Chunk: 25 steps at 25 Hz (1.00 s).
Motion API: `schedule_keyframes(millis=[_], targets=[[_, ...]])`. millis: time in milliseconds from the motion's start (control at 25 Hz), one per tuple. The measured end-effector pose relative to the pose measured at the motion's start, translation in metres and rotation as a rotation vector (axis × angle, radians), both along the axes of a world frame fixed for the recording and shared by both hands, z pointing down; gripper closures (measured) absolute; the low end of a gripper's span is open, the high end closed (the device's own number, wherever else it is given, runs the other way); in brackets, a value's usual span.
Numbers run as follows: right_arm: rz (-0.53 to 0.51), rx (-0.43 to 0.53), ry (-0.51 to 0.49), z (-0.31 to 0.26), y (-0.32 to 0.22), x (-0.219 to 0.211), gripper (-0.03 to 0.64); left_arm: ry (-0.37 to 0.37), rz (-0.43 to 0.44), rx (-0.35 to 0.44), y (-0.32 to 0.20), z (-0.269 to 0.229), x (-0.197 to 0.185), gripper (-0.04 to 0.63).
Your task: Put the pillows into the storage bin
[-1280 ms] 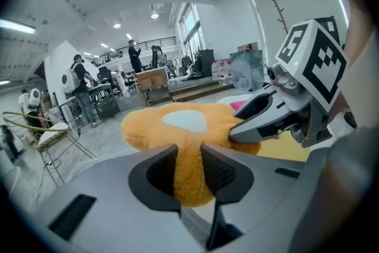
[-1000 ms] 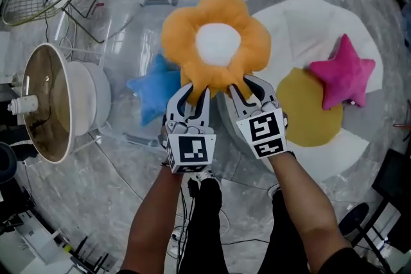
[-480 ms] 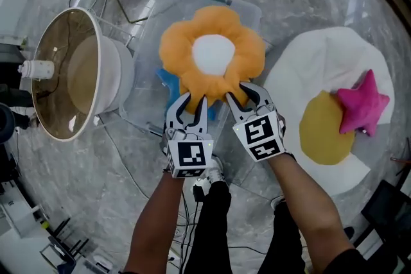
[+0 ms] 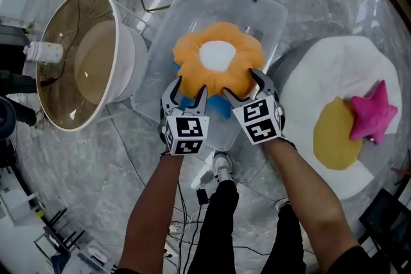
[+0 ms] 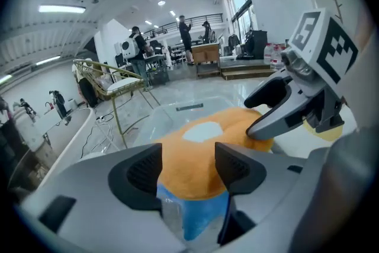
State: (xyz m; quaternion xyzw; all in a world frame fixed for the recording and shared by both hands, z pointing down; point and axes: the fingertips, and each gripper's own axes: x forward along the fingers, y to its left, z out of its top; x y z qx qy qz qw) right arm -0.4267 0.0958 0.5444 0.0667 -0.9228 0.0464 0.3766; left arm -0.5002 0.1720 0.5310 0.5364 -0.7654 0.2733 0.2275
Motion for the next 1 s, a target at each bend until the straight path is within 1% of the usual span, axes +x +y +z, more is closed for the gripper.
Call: schedule_keyframes(millis=[80,200,280,400,520,720,800,1000], targets=[[0.007,-0.016,-0.017,-0.007,-0.002,-0.002,0.238,0.003,0.009,-0.015,0.004,0.001,-0.009,0.307],[0.024,-0.063,-0.042,-0.019,0.003,0.001,0.206,-0.014,0.034,-0.017,0.009,-0.007,-0.010,0.299],[0.039,-0.087,-0.057,-0.026,0.007,0.007,0.204,-0.004,0.027,-0.014,0.012,-0.010,-0.006,0.298],[0.068,-0.097,-0.085,-0.035,0.005,0.015,0.209,0.016,0.008,0.001,0.012,-0.015,0.004,0.298],[0.086,-0.081,-0.116,-0.048,-0.003,0.026,0.216,0.021,0.011,0.021,0.004,-0.026,0.017,0.298],[0.085,-0.010,-0.169,-0.076,-0.017,0.049,0.215,-0.027,0.054,0.048,-0.015,-0.054,0.040,0.298],[0.093,0.014,-0.182,-0.086,-0.025,0.060,0.215,-0.027,0.072,0.063,-0.026,-0.063,0.054,0.298],[0.190,0.039,-0.186,-0.093,-0.059,0.112,0.213,-0.005,0.140,0.090,-0.060,-0.072,0.100,0.298]])
